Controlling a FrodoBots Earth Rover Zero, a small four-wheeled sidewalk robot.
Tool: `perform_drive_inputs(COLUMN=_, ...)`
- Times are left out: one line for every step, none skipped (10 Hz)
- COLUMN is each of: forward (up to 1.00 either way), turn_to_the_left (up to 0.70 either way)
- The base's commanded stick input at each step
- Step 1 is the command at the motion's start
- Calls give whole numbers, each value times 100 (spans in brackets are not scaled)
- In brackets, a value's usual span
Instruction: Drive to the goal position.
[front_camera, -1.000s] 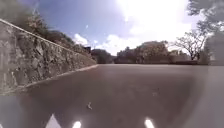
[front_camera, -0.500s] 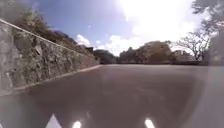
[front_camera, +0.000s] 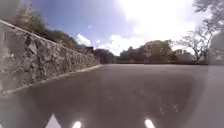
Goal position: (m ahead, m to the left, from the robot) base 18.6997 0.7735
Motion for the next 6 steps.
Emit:
perform_drive_inputs(forward=50, turn_to_the_left=0)
perform_drive_inputs(forward=50, turn_to_the_left=0)
perform_drive_inputs(forward=50, turn_to_the_left=0)
perform_drive_inputs(forward=50, turn_to_the_left=0)
perform_drive_inputs(forward=50, turn_to_the_left=0)
perform_drive_inputs(forward=50, turn_to_the_left=0)
